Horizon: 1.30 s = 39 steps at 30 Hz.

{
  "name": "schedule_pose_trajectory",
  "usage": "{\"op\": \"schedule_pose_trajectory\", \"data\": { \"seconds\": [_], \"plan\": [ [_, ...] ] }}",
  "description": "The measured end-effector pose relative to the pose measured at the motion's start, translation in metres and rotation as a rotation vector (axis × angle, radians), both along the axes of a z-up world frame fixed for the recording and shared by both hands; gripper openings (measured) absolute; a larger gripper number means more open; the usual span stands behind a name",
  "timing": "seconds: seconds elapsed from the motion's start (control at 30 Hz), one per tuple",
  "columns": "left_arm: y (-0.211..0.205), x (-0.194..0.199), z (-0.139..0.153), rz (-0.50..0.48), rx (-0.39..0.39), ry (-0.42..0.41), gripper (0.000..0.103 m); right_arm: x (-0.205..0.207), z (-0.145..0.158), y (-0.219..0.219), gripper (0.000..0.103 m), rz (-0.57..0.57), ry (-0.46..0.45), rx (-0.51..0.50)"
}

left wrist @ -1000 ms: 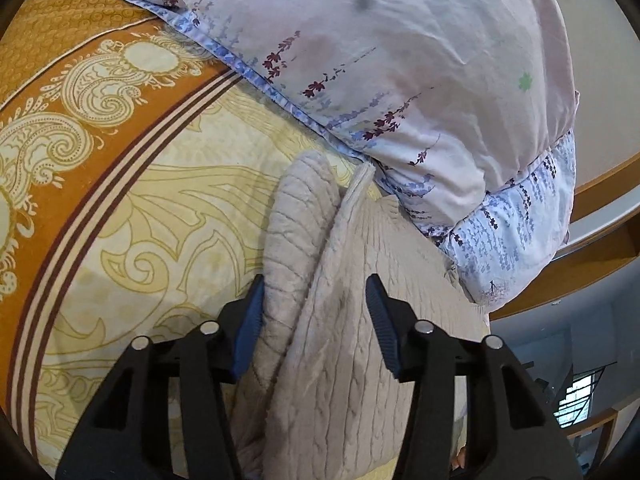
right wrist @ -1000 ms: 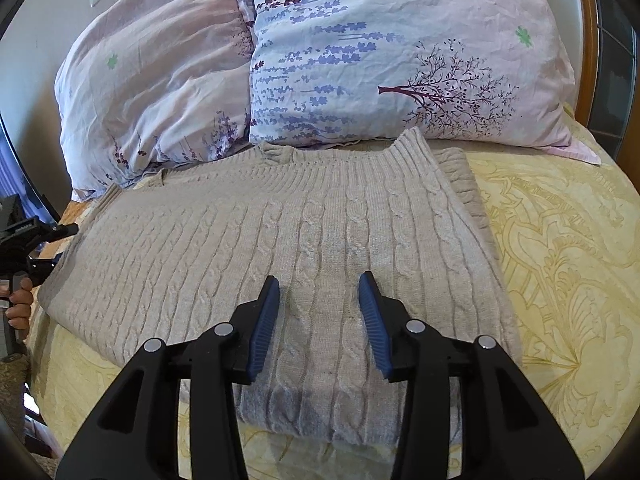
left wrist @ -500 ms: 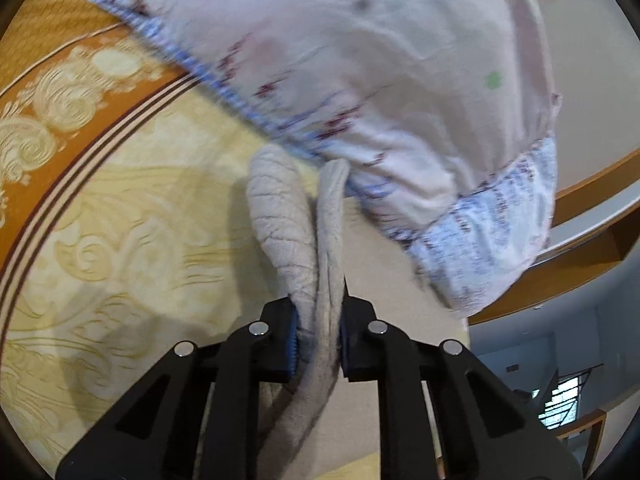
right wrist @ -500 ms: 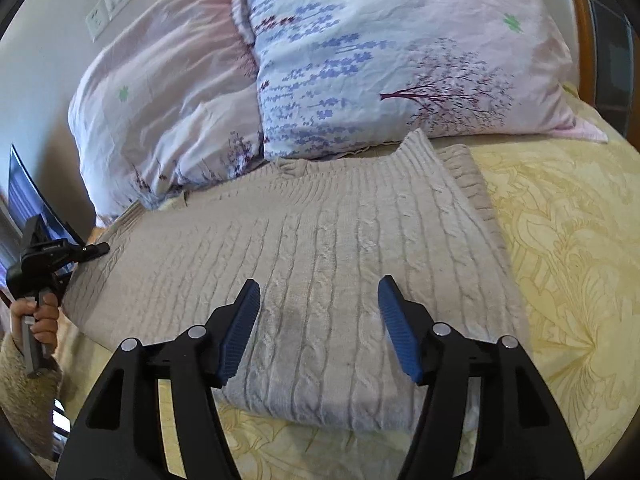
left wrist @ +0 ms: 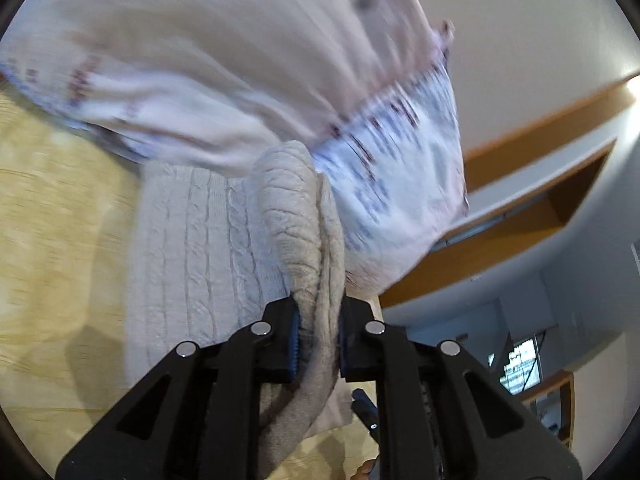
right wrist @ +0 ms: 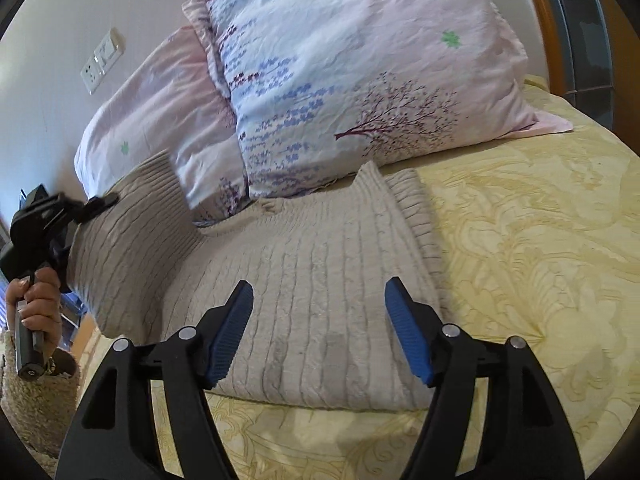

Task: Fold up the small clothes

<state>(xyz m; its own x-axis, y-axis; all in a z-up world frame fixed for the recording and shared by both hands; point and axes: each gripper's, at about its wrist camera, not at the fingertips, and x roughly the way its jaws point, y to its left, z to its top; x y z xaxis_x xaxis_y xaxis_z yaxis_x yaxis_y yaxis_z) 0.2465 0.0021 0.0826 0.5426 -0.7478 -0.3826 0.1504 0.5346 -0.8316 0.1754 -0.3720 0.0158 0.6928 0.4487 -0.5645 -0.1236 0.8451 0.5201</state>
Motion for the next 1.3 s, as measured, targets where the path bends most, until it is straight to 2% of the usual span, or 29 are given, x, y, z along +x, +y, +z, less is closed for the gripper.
{"op": "schedule_pose_trajectory", "data": {
  "seconds": [0.2, 0.33, 0.4, 0.43, 0.47, 0.5, 0.53, 0.6, 0.67, 0.73, 0.8, 0.9, 1.03, 1.1, 1.23, 1.27, 1.3],
  "plan": [
    [-0.080, 0.004, -0.017, -0.098, 0.045, 0.022, 0.013, -0.004, -0.004, -0.017, 0.070, -0.048, -0.001, 0.007],
    [-0.136, 0.004, -0.047, -0.221, 0.100, 0.093, 0.016, -0.002, -0.008, -0.033, 0.070, -0.084, 0.018, 0.047],
    [-0.148, 0.002, -0.055, -0.277, 0.069, 0.116, 0.022, 0.000, -0.006, -0.041, 0.070, -0.095, 0.029, 0.070],
    [-0.147, 0.001, -0.054, -0.296, 0.042, 0.109, 0.022, 0.000, -0.004, -0.045, 0.070, -0.095, 0.029, 0.083],
    [-0.143, -0.002, -0.049, -0.314, 0.016, 0.093, 0.028, 0.001, -0.002, -0.049, 0.070, -0.090, 0.029, 0.102],
    [-0.139, -0.004, -0.044, -0.318, 0.008, 0.078, 0.042, 0.003, 0.000, -0.051, 0.070, -0.079, 0.031, 0.121],
    [-0.126, -0.009, -0.032, -0.297, 0.010, 0.040, 0.048, 0.006, 0.002, -0.054, 0.070, -0.056, 0.040, 0.151],
    [-0.106, -0.016, -0.020, -0.251, 0.048, -0.019, 0.057, 0.014, 0.004, -0.056, 0.071, 0.000, 0.067, 0.219],
    [-0.077, -0.023, -0.011, -0.160, 0.154, -0.059, 0.062, 0.028, 0.000, -0.053, 0.071, 0.080, 0.136, 0.318],
    [-0.057, -0.028, -0.014, -0.087, 0.253, -0.051, 0.062, 0.042, -0.006, -0.047, 0.071, 0.127, 0.208, 0.362],
    [-0.041, -0.031, -0.023, -0.050, 0.320, -0.033, 0.062, 0.054, -0.012, -0.039, 0.071, 0.144, 0.258, 0.360],
    [-0.028, -0.032, -0.039, -0.039, 0.360, 0.011, 0.063, 0.073, -0.022, -0.023, 0.071, 0.177, 0.316, 0.346],
    [-0.036, -0.026, -0.062, -0.067, 0.395, 0.070, 0.063, 0.092, -0.030, -0.006, 0.069, 0.200, 0.358, 0.305],
    [-0.039, -0.028, -0.067, -0.085, 0.401, 0.073, 0.064, 0.099, -0.032, -0.002, 0.056, 0.195, 0.360, 0.290],
    [-0.043, -0.029, -0.073, -0.103, 0.405, 0.073, 0.067, 0.121, -0.035, 0.003, 0.049, 0.155, 0.355, 0.318],
    [-0.043, -0.030, -0.074, -0.108, 0.402, 0.076, 0.068, 0.125, -0.037, 0.004, 0.041, 0.146, 0.355, 0.321],
    [-0.043, -0.030, -0.075, -0.113, 0.399, 0.078, 0.069, 0.129, -0.038, 0.004, 0.027, 0.142, 0.355, 0.316]
  ]
}}
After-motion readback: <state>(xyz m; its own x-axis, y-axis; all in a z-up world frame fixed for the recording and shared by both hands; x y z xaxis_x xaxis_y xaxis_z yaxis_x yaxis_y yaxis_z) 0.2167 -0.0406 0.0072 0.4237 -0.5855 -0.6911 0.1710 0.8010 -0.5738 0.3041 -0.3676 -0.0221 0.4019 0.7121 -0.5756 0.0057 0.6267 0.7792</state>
